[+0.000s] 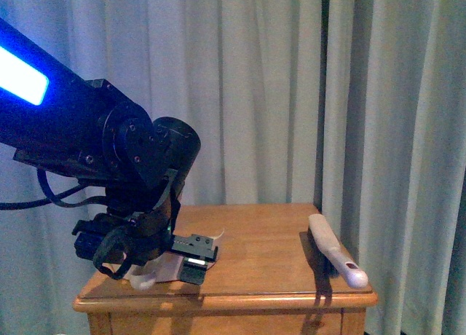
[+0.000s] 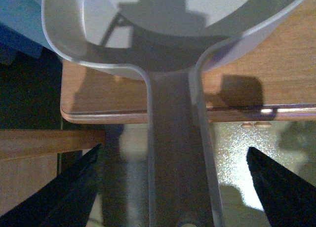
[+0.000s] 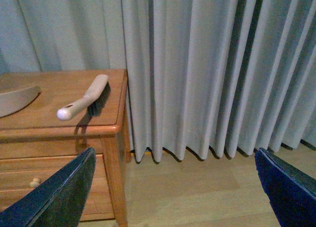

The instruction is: Clean up trash

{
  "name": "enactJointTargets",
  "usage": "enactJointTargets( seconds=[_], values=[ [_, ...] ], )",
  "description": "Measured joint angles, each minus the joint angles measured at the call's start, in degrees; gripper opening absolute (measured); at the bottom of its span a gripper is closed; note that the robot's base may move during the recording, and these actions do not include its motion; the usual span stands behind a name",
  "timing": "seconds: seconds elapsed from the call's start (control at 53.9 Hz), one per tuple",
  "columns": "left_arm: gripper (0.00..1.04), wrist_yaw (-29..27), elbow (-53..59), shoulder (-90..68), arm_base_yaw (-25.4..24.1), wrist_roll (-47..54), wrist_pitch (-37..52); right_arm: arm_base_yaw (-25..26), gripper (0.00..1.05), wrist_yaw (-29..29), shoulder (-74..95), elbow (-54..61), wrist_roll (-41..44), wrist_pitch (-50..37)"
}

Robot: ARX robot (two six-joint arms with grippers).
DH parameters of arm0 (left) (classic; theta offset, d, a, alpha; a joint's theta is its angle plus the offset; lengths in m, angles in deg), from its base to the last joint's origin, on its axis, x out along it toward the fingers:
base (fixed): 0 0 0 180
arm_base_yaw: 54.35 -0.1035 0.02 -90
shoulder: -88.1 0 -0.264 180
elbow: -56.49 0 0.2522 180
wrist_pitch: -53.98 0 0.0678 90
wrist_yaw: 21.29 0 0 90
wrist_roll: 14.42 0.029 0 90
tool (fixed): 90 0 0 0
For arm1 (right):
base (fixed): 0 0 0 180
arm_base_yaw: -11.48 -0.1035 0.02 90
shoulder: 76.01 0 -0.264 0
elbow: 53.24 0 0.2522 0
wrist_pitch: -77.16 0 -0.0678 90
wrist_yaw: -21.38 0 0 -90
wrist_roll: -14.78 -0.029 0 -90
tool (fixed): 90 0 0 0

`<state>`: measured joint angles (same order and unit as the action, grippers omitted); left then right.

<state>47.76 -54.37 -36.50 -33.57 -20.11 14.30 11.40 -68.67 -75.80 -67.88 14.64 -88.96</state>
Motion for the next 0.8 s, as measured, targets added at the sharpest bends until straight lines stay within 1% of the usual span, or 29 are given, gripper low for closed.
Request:
enactJointTargets(
  seconds=[0.037,0.056,0.13,0.148,0.223,0.278,0.297,0.39,0.501,0.705,0.798],
  values=[
    [0.80,0.22,0.00,-0.04,0.04,-0.07,0.00,0.00,0.97,0.00,0.00,0.00,0.00,0.00],
    [0.78,0.33,0.00,-0.07,0.07,-0.11,-0.02,0.00,0.97,0.00,0.00,0.00,0.00,0.00],
    [0.64,0.39,0.00,-0.09,0.17,-0.20,-0.11,0.00,0.97,0.00,0.00,0.00,0.00,0.00],
    [0.62,0.39,0.00,-0.09,0.20,-0.22,-0.11,0.00,0.97,0.00,0.00,0.00,0.00,0.00],
    [0.48,0.61,0.00,-0.11,0.33,-0.22,-0.09,0.00,0.97,0.00,0.00,0.00,0.00,0.00],
    [0.36,0.57,0.02,-0.13,0.46,-0.33,-0.09,0.00,0.97,0.00,0.00,0.00,0.00,0.00],
    [0.30,0.66,0.11,-0.13,0.59,-0.59,-0.07,0.00,0.97,0.00,0.00,0.00,0.00,0.00],
    [0.30,0.81,0.74,-0.11,0.59,-0.68,1.29,0.00,0.97,0.00,0.00,0.00,0.00,0.00],
    [0.30,1.51,2.78,0.94,0.59,-0.72,5.05,0.00,0.97,0.00,0.00,0.00,0.00,0.00],
    [0.29,2.67,10.86,8.07,0.59,1.18,17.77,0.00,0.97,0.00,0.00,0.00,0.00,0.00],
    [0.29,3.17,14.05,12.72,0.42,1.88,22.14,0.00,0.97,0.00,0.00,0.00,0.00,0.00]
  ],
)
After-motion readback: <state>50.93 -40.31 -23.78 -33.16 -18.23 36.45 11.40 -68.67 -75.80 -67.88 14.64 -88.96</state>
